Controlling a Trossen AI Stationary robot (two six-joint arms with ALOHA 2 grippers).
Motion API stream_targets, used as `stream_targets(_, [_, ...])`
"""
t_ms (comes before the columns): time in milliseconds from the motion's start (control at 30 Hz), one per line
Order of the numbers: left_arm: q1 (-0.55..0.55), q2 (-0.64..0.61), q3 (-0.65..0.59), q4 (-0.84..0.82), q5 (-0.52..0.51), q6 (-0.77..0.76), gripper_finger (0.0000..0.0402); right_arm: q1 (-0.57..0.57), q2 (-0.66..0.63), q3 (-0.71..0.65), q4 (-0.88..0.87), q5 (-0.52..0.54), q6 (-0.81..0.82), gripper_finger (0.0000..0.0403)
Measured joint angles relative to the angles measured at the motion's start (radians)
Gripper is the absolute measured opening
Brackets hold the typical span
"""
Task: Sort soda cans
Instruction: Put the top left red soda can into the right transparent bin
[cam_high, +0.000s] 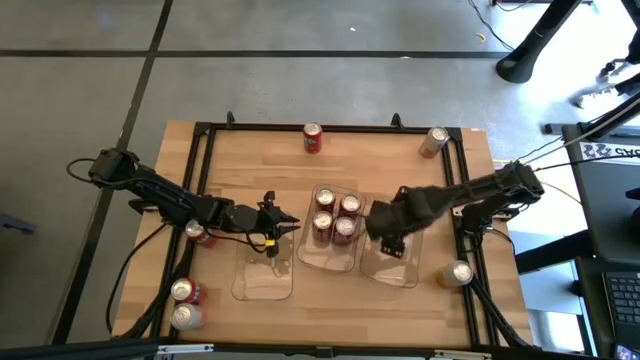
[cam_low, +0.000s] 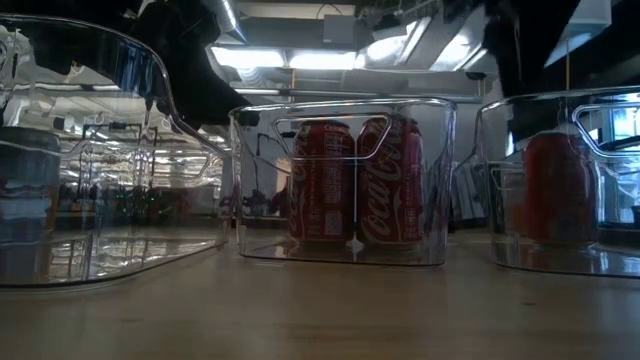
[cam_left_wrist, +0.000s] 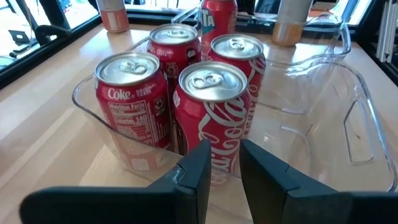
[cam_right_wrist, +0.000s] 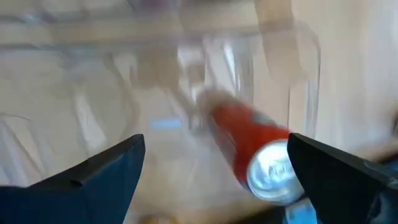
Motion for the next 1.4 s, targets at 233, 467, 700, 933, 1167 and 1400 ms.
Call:
stream_targets(233, [0.000,0.000,0.000,0.001,0.000,0.004,0.0076,0.195,-0.027,-0.013,0.187,0.360,0.021,0.0390])
stream_targets(467, [0.028,0.000,0.000,0.011,0.000,-0.017,0.0077,0.266,-0.028,-0.171,0.405,0.613,-0.007,0.0390])
stream_targets(700, [0.147,0.000,0.001,0.010,0.014,-0.047,0.0125,0.270,-0.033,-0.351,0.644,0.737,-0.069,0.0390])
stream_targets(933, [0.322,0.000,0.120,-0.072,0.091,0.052,0.0221,0.255,-0.153,-0.485,0.826,0.747,-0.231,0.0390])
stream_targets(1167, [0.544,0.034,0.390,-0.420,0.103,0.125,0.0276,0.209,-0.365,-0.735,1.157,0.693,-0.408,0.0390])
stream_targets(1400, [0.706,0.136,0.640,-0.591,0.117,0.148,0.0282,0.170,-0.515,-0.874,1.323,0.590,-0.477,0.0390])
